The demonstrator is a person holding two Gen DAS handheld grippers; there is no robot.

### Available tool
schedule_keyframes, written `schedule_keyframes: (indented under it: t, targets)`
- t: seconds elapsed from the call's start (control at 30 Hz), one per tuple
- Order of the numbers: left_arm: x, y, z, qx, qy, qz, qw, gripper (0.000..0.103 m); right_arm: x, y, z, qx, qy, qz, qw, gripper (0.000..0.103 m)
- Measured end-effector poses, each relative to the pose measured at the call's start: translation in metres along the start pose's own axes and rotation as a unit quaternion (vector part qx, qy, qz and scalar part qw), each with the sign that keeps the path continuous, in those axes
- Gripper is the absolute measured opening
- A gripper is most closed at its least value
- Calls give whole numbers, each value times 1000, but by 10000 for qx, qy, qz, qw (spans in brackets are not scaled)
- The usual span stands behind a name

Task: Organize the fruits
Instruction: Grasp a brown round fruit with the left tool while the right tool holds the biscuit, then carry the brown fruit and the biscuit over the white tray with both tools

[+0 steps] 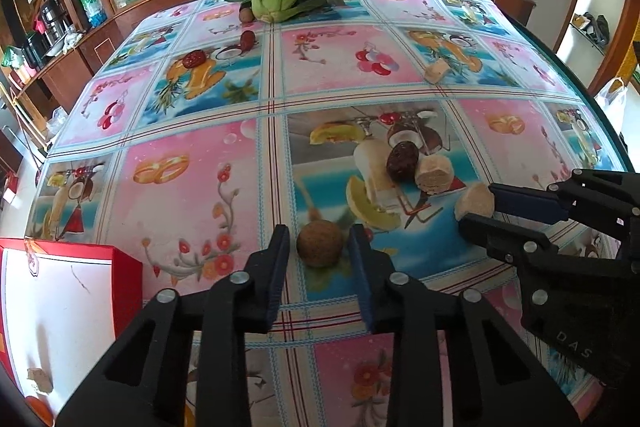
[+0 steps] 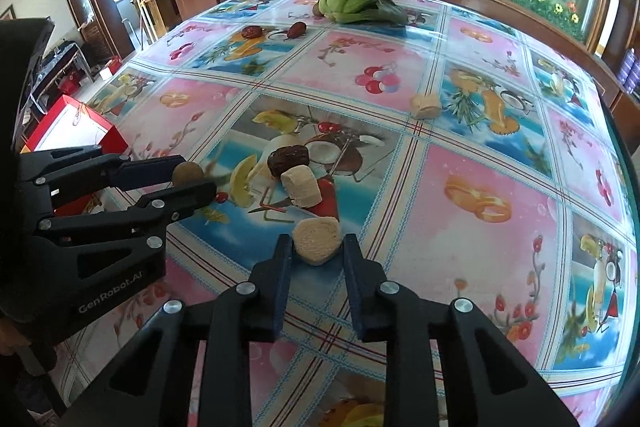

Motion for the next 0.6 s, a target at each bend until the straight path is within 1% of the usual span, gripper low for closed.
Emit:
schedule_keyframes:
  t: [0.03,0.13,0.33,0.53,0.6]
  targets:
    - [0,0,0,3,-3,3,10000,32,0,0,0,-26,3,-1,10000,24]
    - [1,1,-1,95,12,-24,10000,24,1,-1,1,-97,4,-1,10000,24]
    - [11,9,-8,341,33,-12,9994,24,5,-3,8,-335,63,138,9993,24]
    - [41,21,-12,554,124,171,9982,24,10,-7,18,-633,83,293,9975,24]
    - [55,25,-12,586,45,286,9979,24,13,-9,22,-762,82,384,9963,24]
Point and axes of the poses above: each gripper's, at about its wrist camera, not at the fingertips, and x roughly against the way its jaws point, z to its right, y to its underside, the point moved 1 cm from there along -x, roughly the way its jaws point, and after that the axes turned 3 degrees about -x, right-handed, at the moved point
